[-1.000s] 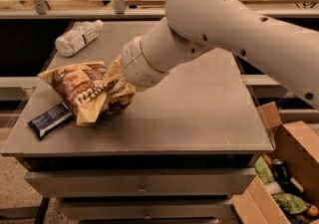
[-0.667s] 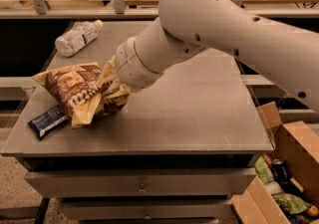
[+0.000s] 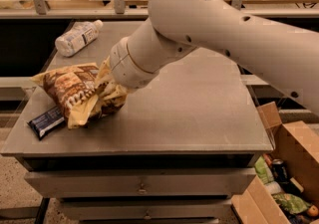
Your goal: Move brown chip bag near rxbar blueberry
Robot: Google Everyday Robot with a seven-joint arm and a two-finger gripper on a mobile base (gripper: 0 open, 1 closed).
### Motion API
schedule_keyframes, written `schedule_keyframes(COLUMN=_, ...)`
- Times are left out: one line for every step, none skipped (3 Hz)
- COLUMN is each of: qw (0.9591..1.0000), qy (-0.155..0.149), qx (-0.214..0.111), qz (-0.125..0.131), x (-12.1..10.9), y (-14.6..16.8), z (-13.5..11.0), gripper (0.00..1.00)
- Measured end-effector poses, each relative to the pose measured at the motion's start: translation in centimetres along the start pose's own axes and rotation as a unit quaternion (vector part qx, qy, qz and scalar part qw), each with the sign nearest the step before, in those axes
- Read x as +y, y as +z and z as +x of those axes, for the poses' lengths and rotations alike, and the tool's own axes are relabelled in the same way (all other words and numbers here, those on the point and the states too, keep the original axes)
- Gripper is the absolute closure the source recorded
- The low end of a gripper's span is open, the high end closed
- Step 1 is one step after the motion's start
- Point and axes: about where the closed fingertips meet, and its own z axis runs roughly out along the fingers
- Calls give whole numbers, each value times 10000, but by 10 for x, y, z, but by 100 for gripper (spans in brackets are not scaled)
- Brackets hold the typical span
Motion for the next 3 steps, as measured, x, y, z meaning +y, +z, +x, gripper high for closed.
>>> schedule_keyframes(qw=10000, qy=33, qx=57, qz=-16, x=0, y=-2, z=4, gripper=15)
schedule_keyframes(qw=9998, qy=59, qx=43, qz=-161, x=2, y=-7, z=8, gripper=0)
schedule_keyframes(qw=9998, qy=59, qx=44, qz=-161, x=2, y=-7, z=8, gripper=0)
